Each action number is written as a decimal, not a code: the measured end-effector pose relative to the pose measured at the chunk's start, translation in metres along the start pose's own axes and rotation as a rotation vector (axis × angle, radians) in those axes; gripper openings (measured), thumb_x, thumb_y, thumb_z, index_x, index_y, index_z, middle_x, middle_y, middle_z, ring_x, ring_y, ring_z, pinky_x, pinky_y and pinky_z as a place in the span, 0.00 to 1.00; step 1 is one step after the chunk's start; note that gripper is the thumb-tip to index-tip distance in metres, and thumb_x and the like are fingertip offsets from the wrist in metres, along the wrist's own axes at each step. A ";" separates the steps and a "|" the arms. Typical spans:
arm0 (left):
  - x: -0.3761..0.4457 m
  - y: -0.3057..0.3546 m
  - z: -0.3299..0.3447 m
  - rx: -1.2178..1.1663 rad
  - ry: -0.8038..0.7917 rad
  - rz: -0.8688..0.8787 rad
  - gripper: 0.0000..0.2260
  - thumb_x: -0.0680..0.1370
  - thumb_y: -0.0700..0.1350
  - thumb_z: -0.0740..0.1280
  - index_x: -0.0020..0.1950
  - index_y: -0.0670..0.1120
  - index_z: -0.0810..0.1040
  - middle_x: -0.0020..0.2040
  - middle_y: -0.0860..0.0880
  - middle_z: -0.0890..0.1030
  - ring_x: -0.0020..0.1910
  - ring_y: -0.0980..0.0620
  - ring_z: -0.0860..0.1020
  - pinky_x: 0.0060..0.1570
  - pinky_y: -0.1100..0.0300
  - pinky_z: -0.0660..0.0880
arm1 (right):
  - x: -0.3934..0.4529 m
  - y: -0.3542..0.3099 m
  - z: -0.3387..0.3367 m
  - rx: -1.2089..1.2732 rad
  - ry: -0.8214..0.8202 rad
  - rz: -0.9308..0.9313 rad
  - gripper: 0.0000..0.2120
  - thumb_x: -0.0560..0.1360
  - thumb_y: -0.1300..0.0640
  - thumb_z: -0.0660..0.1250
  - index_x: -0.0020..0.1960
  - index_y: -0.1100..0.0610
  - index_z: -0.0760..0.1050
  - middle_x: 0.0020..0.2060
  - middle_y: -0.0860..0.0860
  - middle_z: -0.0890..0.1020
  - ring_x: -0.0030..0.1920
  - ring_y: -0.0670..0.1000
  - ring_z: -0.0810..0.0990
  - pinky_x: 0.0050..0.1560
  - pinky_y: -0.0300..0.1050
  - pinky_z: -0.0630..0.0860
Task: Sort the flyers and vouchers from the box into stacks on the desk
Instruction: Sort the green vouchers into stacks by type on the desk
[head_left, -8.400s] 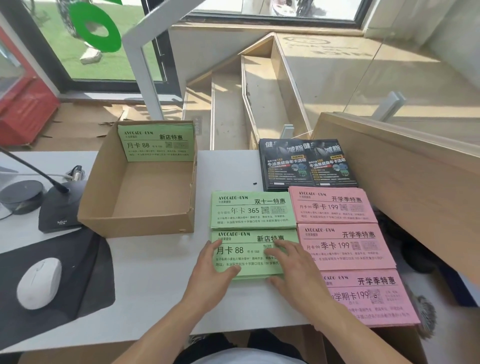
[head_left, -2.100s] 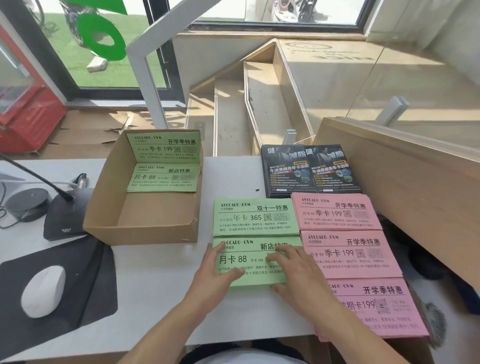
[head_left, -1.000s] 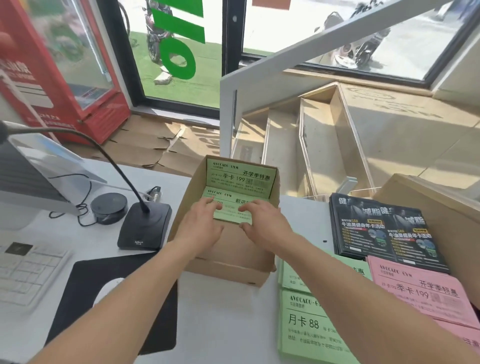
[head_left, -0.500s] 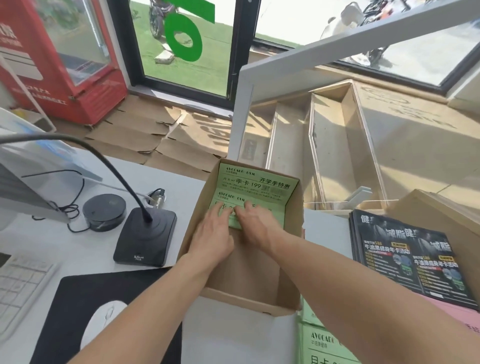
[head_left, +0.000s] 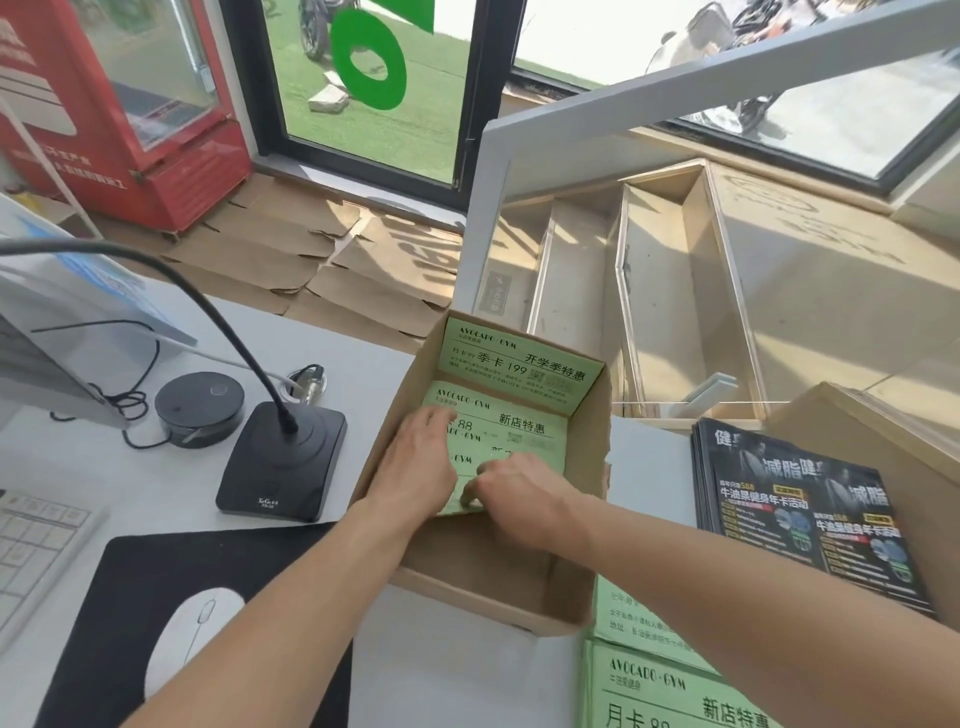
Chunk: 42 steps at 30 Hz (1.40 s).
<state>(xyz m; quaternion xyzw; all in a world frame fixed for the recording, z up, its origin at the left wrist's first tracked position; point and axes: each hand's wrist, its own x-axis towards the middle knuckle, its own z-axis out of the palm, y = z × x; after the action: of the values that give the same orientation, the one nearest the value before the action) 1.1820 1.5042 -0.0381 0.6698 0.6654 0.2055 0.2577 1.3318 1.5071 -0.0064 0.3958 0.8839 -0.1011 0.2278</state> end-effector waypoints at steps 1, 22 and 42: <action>-0.001 0.000 0.001 0.006 -0.027 -0.009 0.28 0.76 0.30 0.56 0.75 0.45 0.66 0.74 0.49 0.68 0.74 0.49 0.63 0.71 0.59 0.59 | -0.003 0.001 0.000 0.045 -0.037 0.008 0.21 0.73 0.57 0.67 0.66 0.47 0.78 0.56 0.52 0.83 0.54 0.58 0.82 0.52 0.48 0.77; -0.001 -0.009 0.013 0.328 -0.427 -0.007 0.53 0.71 0.36 0.74 0.82 0.52 0.39 0.82 0.44 0.42 0.81 0.44 0.40 0.79 0.49 0.49 | 0.055 0.044 -0.014 0.192 -0.142 0.368 0.50 0.57 0.33 0.81 0.68 0.60 0.70 0.61 0.56 0.75 0.64 0.59 0.69 0.63 0.56 0.74; -0.004 0.010 -0.005 0.081 0.182 0.163 0.40 0.76 0.42 0.68 0.83 0.48 0.49 0.83 0.49 0.45 0.81 0.53 0.40 0.79 0.55 0.46 | 0.025 0.067 -0.021 -0.064 0.525 0.491 0.37 0.78 0.68 0.60 0.82 0.55 0.48 0.57 0.53 0.80 0.57 0.57 0.77 0.61 0.53 0.72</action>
<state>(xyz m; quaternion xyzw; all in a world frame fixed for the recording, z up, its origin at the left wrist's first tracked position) 1.1866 1.5012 -0.0278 0.7101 0.6370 0.2589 0.1513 1.3602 1.5757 -0.0006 0.6013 0.7936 0.0894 0.0228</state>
